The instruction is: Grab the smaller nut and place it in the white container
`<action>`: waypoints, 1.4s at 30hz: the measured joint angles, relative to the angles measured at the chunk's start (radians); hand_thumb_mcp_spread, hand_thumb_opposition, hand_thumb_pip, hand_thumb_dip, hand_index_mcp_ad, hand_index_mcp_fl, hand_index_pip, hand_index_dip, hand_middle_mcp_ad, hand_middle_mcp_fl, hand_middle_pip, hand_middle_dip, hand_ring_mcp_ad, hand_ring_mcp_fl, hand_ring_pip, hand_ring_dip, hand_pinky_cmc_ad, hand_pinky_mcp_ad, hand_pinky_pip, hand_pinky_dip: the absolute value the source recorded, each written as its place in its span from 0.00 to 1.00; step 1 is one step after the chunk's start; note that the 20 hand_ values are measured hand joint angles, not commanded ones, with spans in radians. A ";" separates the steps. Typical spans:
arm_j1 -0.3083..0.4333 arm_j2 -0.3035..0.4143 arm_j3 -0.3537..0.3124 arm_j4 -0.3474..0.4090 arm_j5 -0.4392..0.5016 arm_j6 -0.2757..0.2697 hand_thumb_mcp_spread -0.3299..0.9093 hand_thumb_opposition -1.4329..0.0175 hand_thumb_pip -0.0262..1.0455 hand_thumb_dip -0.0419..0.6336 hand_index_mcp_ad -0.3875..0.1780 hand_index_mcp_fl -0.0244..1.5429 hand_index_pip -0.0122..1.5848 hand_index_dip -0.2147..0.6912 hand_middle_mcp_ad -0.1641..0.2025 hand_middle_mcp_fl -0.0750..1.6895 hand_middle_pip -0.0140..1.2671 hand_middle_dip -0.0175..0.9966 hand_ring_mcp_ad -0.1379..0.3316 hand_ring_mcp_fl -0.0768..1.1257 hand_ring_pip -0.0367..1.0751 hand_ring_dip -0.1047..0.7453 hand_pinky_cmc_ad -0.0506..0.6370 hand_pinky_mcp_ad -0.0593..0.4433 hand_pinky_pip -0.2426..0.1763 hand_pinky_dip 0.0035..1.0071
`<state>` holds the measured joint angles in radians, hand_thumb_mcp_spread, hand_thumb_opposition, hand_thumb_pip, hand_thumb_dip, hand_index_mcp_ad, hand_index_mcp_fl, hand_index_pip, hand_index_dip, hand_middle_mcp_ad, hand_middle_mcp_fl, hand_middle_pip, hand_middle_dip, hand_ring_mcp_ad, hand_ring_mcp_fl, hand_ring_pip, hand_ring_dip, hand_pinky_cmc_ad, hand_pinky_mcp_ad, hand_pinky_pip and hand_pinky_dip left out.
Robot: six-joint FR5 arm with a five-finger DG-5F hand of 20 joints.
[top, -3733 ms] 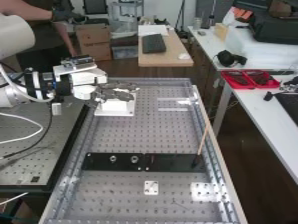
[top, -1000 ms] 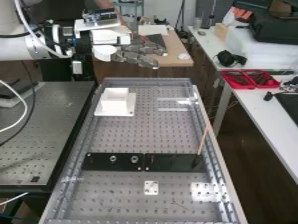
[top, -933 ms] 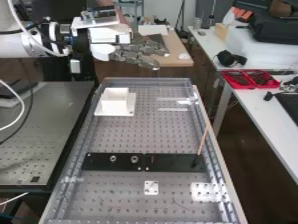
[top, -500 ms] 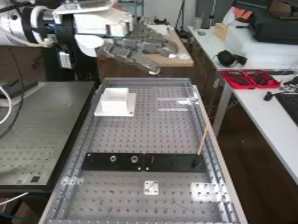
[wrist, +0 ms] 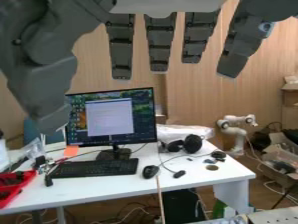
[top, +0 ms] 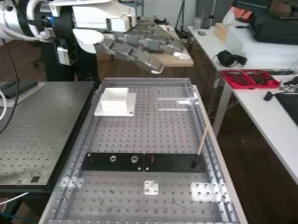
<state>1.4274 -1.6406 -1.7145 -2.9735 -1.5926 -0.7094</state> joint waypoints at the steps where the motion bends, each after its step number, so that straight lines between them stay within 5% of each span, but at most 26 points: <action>1: 0.000 -0.001 0.001 -0.002 0.000 -0.002 0.43 0.50 0.68 0.27 0.47 0.04 0.35 0.41 0.63 0.08 0.11 0.25 0.59 0.07 0.11 0.28 0.60 0.70 0.43 0.29; 20: -0.013 -0.019 0.024 -0.028 -0.047 -0.013 0.43 0.51 0.65 0.27 0.47 0.06 0.20 0.45 0.64 0.08 0.11 0.25 0.59 0.07 0.11 0.28 0.60 0.71 0.43 0.30; 42: -0.040 0.017 -0.007 -0.057 -0.086 -0.036 0.43 0.51 0.65 0.27 0.48 0.07 0.17 0.46 0.64 0.09 0.11 0.25 0.59 0.07 0.11 0.28 0.60 0.71 0.43 0.30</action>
<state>1.3872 -1.6239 -1.7217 -3.0307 -1.6787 -0.7449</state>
